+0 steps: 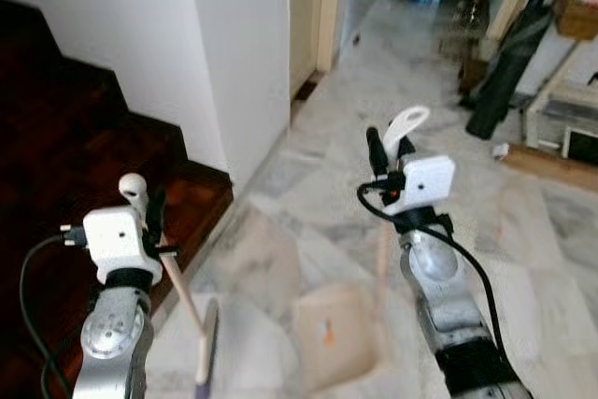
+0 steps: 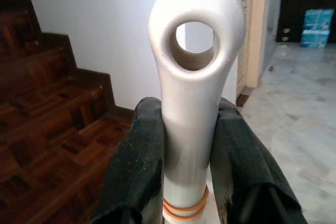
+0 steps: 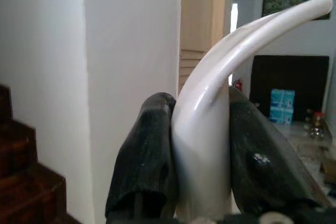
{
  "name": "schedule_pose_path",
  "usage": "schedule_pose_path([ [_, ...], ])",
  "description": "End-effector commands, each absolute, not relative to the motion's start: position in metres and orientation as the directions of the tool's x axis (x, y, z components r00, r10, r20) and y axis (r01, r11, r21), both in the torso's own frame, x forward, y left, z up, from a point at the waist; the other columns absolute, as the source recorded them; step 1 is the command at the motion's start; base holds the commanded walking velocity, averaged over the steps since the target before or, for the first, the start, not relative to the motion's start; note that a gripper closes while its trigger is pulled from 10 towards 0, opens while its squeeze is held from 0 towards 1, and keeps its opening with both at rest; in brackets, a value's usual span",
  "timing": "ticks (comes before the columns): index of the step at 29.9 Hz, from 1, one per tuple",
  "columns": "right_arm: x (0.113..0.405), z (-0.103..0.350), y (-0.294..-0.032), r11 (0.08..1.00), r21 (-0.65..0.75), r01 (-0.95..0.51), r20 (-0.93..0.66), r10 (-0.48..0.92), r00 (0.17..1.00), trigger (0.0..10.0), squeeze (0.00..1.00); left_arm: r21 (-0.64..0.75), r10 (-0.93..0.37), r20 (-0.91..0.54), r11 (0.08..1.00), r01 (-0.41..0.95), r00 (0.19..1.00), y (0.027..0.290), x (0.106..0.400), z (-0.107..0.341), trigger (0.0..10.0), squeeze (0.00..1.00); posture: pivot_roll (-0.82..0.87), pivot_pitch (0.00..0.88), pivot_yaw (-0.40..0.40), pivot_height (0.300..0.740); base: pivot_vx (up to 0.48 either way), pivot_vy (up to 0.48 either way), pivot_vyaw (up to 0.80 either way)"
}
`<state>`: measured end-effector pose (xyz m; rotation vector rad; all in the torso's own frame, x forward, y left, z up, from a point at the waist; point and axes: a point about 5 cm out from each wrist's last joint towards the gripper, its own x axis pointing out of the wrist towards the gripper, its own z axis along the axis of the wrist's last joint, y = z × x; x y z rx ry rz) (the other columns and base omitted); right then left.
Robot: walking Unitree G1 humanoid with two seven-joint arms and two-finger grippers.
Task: Sweep floor
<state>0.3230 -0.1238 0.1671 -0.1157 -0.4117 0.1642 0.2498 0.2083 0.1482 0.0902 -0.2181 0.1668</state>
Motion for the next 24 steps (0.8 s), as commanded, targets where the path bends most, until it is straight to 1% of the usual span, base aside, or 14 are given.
schedule_pose_path([
  [1, 0.3228, 0.175, -0.1307, 0.98, -0.165, -0.112, 0.42, 0.172, 0.891, 10.0, 0.0, 0.066, 0.134, 0.264, 0.985, -0.157, 0.955, 0.2032, 0.2501, 0.1568, 10.0, 0.0, 0.03, 0.055, 0.028, 0.74, 0.48, 0.0, 0.0],
  [16, 0.3223, 0.1743, -0.1313, 0.981, -0.16, -0.11, 0.423, 0.169, 0.89, 10.0, 0.0, 0.071, 0.121, 0.26, 0.987, -0.144, 0.958, 0.2016, 0.2502, 0.1561, 10.0, 0.0, 0.03, 0.035, 0.028, 0.74, 0.471, 0.0, 0.0],
  [21, 0.3222, 0.1733, -0.131, 0.981, -0.162, -0.108, 0.416, 0.167, 0.894, 10.0, 0.0, 0.059, 0.113, 0.261, 0.989, -0.132, 0.959, 0.2002, 0.2504, 0.1553, 10.0, 0.0, 0.03, 0.026, 0.027, 0.74, 0.0, 0.0, 0.0],
  [24, 0.3222, 0.1729, -0.1316, 0.982, -0.161, -0.102, 0.413, 0.161, 0.896, 10.0, 0.0, 0.058, 0.115, 0.262, 0.989, -0.134, 0.958, 0.2013, 0.2503, 0.1555, 10.0, 0.0, 0.03, 0.024, 0.026, 0.74, 0.0, 0.0, -0.8],
])
